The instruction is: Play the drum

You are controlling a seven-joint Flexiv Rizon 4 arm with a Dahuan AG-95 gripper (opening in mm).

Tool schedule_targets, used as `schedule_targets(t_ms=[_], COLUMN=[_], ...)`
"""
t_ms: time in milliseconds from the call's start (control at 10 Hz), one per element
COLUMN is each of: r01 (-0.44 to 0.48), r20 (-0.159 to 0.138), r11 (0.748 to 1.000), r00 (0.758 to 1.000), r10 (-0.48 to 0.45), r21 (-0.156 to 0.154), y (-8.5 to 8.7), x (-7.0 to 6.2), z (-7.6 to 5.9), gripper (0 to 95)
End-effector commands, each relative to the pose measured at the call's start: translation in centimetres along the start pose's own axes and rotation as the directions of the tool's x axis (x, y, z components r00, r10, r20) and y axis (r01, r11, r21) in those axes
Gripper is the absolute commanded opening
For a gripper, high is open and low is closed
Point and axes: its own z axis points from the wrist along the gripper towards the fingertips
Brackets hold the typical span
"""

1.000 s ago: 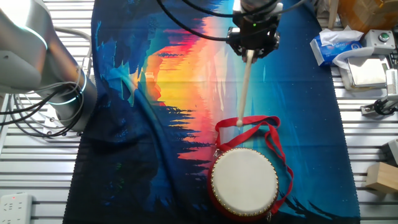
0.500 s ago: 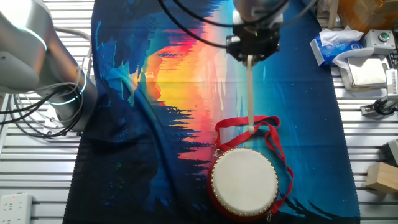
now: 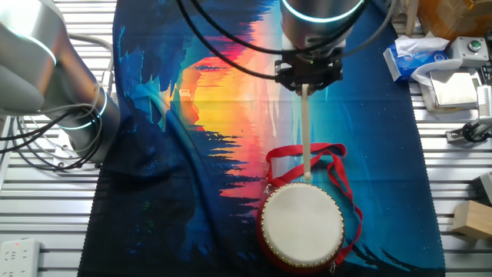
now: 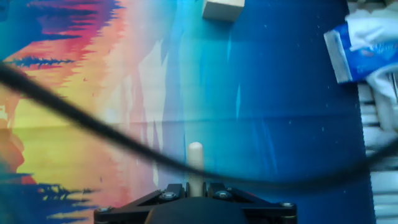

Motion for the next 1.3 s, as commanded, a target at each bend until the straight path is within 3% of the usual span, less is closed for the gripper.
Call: schedule_targets(t_ms=[100, 300, 700, 1000, 1100, 1300], r01=[0.005, 0.006, 0.028, 0.033, 0.029, -0.014], r20=[0.007, 0.012, -0.007, 0.01, 0.013, 0.069], r11=[1.0, 1.0, 1.0, 0.999, 0.999, 0.997], r00=[1.0, 1.0, 1.0, 0.999, 0.999, 0.998], r10=[-0.005, -0.006, -0.028, -0.033, -0.029, 0.009], r21=[0.0, 0.0, -0.004, 0.006, 0.018, 0.082], y=[-0.1, 0.0, 0.0, -0.5, -0.6, -1.6], x=[0.5, 1.1, 2.5, 2.9, 3.1, 3.7], z=[0.0, 0.0, -0.4, 0.1, 0.3, 1.6], gripper=[0.0, 0.0, 0.0, 0.0, 0.0, 0.0])
